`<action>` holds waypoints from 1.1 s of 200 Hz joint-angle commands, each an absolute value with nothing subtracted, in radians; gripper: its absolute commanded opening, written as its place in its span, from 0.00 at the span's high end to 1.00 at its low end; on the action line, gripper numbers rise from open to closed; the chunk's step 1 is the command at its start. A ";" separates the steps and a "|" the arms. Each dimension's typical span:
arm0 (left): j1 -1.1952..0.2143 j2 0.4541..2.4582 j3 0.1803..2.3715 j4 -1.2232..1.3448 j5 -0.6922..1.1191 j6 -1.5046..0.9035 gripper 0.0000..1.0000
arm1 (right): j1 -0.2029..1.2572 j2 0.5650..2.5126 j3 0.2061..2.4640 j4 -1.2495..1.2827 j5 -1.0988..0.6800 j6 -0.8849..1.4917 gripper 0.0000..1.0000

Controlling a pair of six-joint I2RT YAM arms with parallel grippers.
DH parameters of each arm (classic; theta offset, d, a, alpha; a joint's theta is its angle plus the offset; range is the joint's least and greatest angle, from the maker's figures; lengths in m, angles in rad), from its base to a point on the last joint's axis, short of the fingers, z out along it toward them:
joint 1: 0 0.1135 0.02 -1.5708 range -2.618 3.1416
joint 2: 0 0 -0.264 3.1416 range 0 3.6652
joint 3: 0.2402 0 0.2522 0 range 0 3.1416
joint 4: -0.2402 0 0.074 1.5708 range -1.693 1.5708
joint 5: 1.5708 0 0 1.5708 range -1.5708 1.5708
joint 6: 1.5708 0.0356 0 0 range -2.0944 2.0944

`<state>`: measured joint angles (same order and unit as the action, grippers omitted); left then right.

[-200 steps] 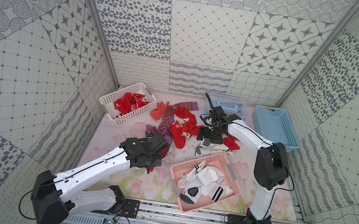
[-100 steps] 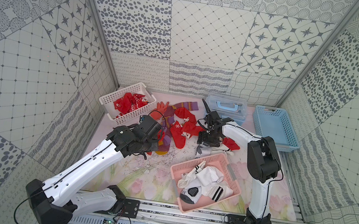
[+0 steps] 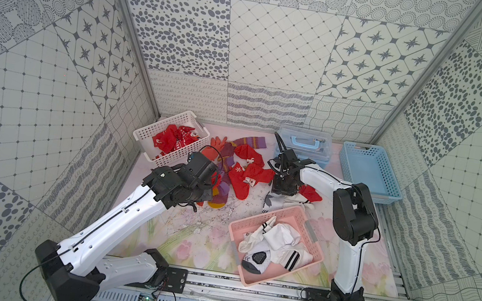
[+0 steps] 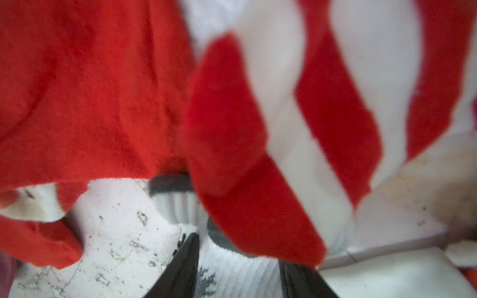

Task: Sort the socks into the basket by color
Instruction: Place the sock in the bin.

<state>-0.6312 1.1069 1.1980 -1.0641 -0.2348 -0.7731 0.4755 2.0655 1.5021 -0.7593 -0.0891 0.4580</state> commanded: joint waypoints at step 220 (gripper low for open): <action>0.080 1.863 1.890 -0.809 -0.162 -0.262 1.00 | 0.509 1.816 1.406 -0.868 -0.181 0.388 0.02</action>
